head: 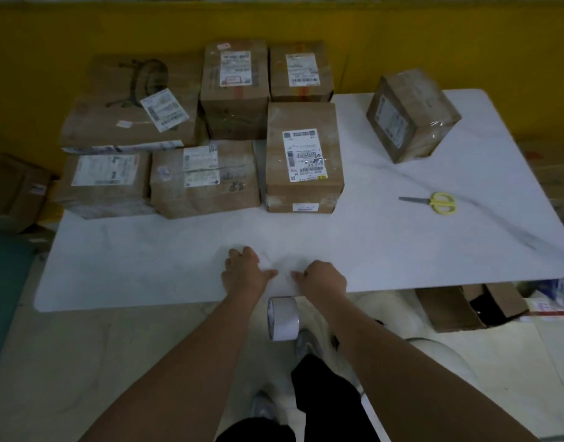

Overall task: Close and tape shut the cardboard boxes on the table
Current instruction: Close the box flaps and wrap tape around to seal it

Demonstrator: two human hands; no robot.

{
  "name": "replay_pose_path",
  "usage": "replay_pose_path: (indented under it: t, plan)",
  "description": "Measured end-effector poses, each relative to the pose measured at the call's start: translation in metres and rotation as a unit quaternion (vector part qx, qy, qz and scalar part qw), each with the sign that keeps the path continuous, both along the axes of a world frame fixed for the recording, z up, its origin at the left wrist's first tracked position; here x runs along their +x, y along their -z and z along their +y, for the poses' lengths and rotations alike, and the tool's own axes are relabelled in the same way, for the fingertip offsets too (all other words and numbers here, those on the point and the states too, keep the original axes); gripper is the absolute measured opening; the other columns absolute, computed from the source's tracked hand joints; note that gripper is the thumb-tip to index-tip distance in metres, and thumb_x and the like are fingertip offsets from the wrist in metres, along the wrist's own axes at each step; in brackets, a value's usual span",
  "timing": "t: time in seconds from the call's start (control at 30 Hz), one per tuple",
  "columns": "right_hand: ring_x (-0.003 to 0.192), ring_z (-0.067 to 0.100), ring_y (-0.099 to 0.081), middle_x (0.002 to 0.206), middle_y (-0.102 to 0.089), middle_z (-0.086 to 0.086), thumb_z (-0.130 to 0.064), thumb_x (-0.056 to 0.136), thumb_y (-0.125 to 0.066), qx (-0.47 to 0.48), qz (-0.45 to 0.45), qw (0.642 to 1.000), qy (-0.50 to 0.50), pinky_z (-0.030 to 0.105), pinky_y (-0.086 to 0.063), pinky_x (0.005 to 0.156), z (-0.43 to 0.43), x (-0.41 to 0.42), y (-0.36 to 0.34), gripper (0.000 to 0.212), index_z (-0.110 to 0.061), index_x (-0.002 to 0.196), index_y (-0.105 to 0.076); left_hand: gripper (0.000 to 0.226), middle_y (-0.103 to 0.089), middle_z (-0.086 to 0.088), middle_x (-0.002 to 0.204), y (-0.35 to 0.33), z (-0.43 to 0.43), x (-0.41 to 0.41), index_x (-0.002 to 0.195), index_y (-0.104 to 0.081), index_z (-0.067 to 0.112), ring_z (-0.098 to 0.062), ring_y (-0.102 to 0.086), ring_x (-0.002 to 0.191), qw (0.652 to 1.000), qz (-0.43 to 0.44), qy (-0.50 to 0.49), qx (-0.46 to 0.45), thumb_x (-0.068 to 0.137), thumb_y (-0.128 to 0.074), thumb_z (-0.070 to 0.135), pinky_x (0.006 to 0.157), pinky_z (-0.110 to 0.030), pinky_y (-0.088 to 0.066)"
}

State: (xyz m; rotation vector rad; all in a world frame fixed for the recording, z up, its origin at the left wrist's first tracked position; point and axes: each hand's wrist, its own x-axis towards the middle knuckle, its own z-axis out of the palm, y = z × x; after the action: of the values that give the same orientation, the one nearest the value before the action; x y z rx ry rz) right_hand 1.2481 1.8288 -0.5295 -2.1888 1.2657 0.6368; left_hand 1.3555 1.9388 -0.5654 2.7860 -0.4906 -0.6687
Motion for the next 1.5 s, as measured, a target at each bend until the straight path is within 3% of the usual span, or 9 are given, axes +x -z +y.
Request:
replay_pose_path:
  t: [0.13, 0.33, 0.5, 0.67, 0.87, 1.07, 1.27, 1.37, 1.5]
  plan:
    - [0.081, 0.016, -0.054, 0.099, -0.062, 0.001, -0.040, 0.098, -0.047, -0.006, -0.030, 0.998, 0.052, 0.025, -0.041, 0.071, -0.020, -0.028, -0.032, 0.029, -0.015, 0.103, -0.061, 0.027, -0.054, -0.004, 0.113, -0.045, -0.011, -0.026, 0.113, -0.055, 0.017, -0.019, -0.056, 0.097, 0.979, -0.119, 0.167, -0.011, 0.098, -0.048, 0.038, 0.082, -0.031, -0.049]
    - [0.099, 0.029, -0.064, 0.103, -0.066, 0.012, -0.024, 0.098, -0.043, -0.110, -0.148, 0.948, 0.261, 0.029, -0.042, 0.073, -0.126, -0.043, -0.118, 0.025, -0.008, 0.092, -0.062, 0.016, -0.057, 0.002, 0.108, -0.129, -0.117, -0.032, 0.104, -0.060, 0.019, -0.015, -0.057, 0.093, 0.908, -0.103, 0.359, -0.190, 0.099, -0.046, 0.024, 0.079, -0.028, -0.047]
    - [0.094, 0.034, -0.069, 0.094, -0.070, 0.015, -0.024, 0.096, -0.042, -0.065, -0.259, 0.875, 0.403, 0.031, -0.052, 0.077, -0.251, -0.012, -0.145, 0.032, -0.002, 0.086, -0.062, 0.022, -0.056, 0.002, 0.112, -0.179, -0.259, 0.001, 0.113, -0.060, 0.018, -0.015, -0.056, 0.099, 0.900, -0.139, 0.335, -0.242, 0.100, -0.043, 0.022, 0.085, -0.031, -0.050]
    - [0.107, 0.032, -0.063, 0.114, -0.066, 0.016, -0.043, 0.095, -0.054, -0.049, -0.286, 0.846, 0.448, 0.029, -0.041, 0.075, -0.336, 0.032, -0.154, 0.049, 0.001, 0.115, -0.064, 0.027, -0.055, -0.003, 0.120, -0.180, -0.372, 0.046, 0.121, -0.058, 0.015, -0.016, -0.054, 0.104, 0.908, -0.147, 0.336, -0.203, 0.103, -0.040, 0.024, 0.087, -0.028, -0.046]
    - [0.111, 0.032, -0.062, 0.121, -0.064, 0.016, -0.028, 0.095, -0.056, 0.005, -0.222, 0.862, 0.456, 0.031, -0.047, 0.083, -0.393, 0.061, -0.113, 0.037, 0.000, 0.119, -0.061, 0.037, -0.050, -0.011, 0.136, -0.157, -0.458, 0.091, 0.136, -0.051, 0.009, -0.023, -0.054, 0.117, 0.919, -0.138, 0.341, -0.145, 0.103, -0.040, 0.024, 0.095, -0.033, -0.045]
    - [0.111, 0.027, -0.062, 0.117, -0.066, 0.012, -0.018, 0.098, -0.043, -0.015, -0.181, 0.898, 0.401, 0.024, -0.040, 0.080, -0.402, 0.067, -0.092, 0.029, -0.005, 0.115, -0.063, 0.062, -0.029, -0.014, 0.157, -0.139, -0.511, 0.134, 0.152, -0.026, 0.006, -0.031, -0.031, 0.142, 0.959, 0.023, 0.272, -0.078, 0.100, -0.049, 0.030, 0.112, -0.040, -0.030]
    - [0.116, 0.030, -0.060, 0.122, -0.064, 0.016, -0.011, 0.097, -0.047, 0.039, -0.162, 0.861, 0.480, 0.030, -0.047, 0.092, -0.398, 0.065, -0.102, 0.029, 0.001, 0.118, -0.061, 0.058, -0.052, -0.013, 0.123, -0.125, -0.486, 0.130, 0.121, -0.059, 0.013, -0.030, -0.048, 0.114, 0.964, -0.077, 0.252, -0.028, 0.089, -0.054, 0.060, 0.091, -0.041, -0.045]
    - [0.115, 0.030, -0.061, 0.121, -0.065, 0.015, -0.028, 0.098, -0.051, 0.063, -0.174, 0.842, 0.507, 0.033, -0.048, 0.094, -0.383, 0.058, -0.115, 0.035, 0.000, 0.116, -0.062, 0.051, -0.059, -0.007, 0.096, -0.130, -0.457, 0.116, 0.092, -0.066, 0.016, -0.027, -0.055, 0.096, 0.967, -0.092, 0.225, -0.075, 0.085, -0.052, 0.064, 0.078, -0.039, -0.048]
    - [0.099, 0.030, -0.065, 0.088, -0.065, 0.011, -0.060, 0.085, -0.063, 0.049, -0.223, 0.833, 0.503, 0.034, -0.052, 0.083, -0.360, 0.040, -0.134, 0.053, -0.009, 0.073, -0.056, 0.038, -0.052, -0.001, 0.087, -0.172, -0.419, 0.091, 0.081, -0.060, 0.016, -0.021, -0.053, 0.082, 0.952, -0.105, 0.196, -0.209, 0.083, -0.066, 0.054, 0.071, -0.038, -0.049]
